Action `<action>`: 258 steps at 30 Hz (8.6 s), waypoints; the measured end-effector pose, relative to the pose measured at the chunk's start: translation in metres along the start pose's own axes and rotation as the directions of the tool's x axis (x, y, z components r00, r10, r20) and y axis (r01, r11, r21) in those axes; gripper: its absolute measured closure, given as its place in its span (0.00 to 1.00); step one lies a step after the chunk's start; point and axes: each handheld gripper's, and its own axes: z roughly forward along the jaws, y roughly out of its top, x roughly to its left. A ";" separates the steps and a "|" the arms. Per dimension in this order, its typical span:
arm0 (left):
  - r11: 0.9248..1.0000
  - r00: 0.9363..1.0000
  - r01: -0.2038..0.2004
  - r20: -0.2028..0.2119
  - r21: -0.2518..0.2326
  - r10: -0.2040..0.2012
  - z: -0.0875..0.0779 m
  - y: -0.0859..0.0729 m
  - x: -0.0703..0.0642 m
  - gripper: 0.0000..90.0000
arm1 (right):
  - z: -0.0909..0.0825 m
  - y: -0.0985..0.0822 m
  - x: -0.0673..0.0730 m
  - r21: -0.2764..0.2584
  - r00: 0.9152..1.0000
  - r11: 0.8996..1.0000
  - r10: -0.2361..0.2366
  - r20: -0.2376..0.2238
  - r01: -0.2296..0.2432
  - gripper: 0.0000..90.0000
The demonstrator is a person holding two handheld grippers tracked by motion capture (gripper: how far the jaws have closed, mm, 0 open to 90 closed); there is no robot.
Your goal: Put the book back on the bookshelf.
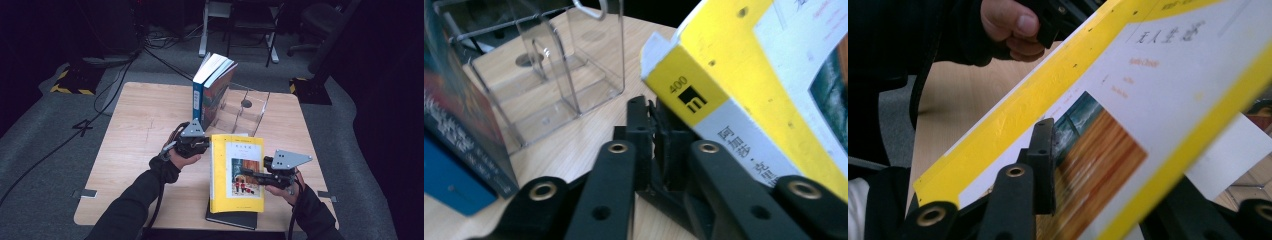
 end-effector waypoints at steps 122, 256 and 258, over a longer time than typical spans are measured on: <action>0.978 0.998 -0.045 0.043 -0.202 0.055 -0.013 0.039 -0.091 0.83 | -0.030 -0.055 0.009 0.008 0.982 0.999 0.048 0.180 -0.050 0.40; 0.993 0.891 0.097 -0.439 -0.070 -0.118 0.109 0.025 0.043 0.48 | -0.011 -0.079 0.027 0.244 0.996 0.970 -0.036 0.076 0.016 0.36; 0.994 0.897 0.096 -0.429 -0.047 -0.107 0.112 0.019 0.041 0.49 | -0.011 -0.079 0.027 0.245 0.997 0.969 -0.036 0.075 0.016 0.36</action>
